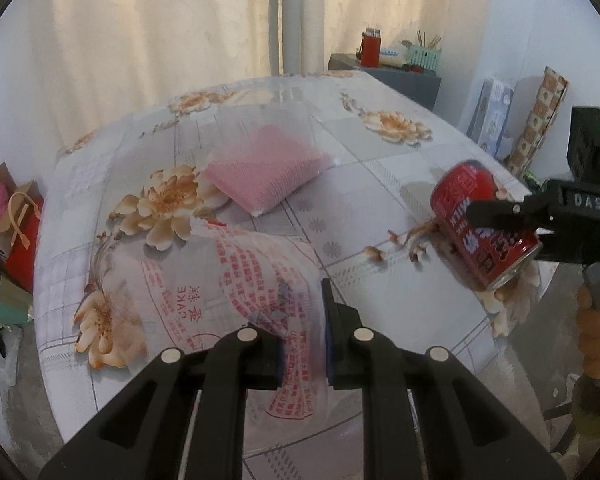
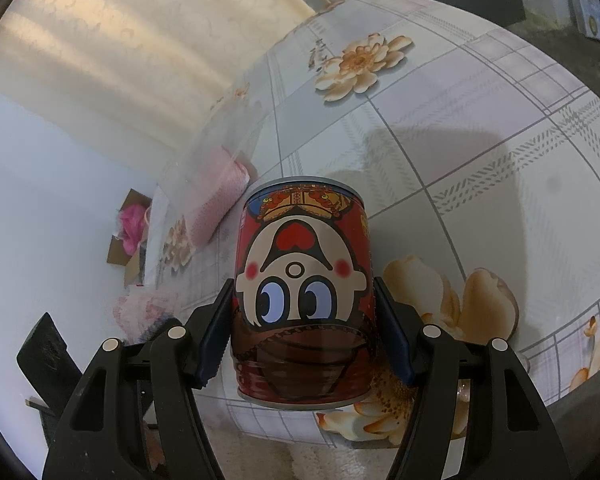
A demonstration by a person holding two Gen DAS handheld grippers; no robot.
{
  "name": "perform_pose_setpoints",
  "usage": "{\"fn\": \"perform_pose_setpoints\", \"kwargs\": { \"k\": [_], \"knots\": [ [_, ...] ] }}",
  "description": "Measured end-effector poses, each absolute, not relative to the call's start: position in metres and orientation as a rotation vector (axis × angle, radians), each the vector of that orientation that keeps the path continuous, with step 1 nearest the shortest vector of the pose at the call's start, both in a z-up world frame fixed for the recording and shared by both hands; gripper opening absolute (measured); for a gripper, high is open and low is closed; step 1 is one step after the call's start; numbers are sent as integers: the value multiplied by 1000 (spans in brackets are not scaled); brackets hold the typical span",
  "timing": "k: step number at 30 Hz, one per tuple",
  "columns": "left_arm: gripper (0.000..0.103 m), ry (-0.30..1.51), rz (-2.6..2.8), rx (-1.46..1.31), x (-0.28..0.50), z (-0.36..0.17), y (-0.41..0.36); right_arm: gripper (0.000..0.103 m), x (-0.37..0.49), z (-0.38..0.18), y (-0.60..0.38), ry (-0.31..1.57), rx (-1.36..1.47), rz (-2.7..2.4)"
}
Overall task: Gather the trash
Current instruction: 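Lift the snack bag with the left tool while the right tool holds the can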
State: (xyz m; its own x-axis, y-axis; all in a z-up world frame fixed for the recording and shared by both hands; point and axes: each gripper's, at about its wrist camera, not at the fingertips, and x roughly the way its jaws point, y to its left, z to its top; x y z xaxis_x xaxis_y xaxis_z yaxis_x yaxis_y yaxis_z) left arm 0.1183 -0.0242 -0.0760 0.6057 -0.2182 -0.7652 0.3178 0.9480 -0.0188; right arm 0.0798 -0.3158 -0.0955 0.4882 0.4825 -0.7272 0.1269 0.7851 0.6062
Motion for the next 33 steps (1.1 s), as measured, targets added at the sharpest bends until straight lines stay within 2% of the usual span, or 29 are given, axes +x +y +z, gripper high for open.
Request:
{"fn": "perform_pose_setpoints", "kwargs": {
  "k": [13, 33],
  "knots": [
    [18, 908, -285, 159, 122, -89, -30, 62, 78, -98, -315, 1056, 662, 237],
    [14, 911, -293, 156, 120, -95, -32, 62, 76, -95, -314, 1053, 666, 242]
  ]
}}
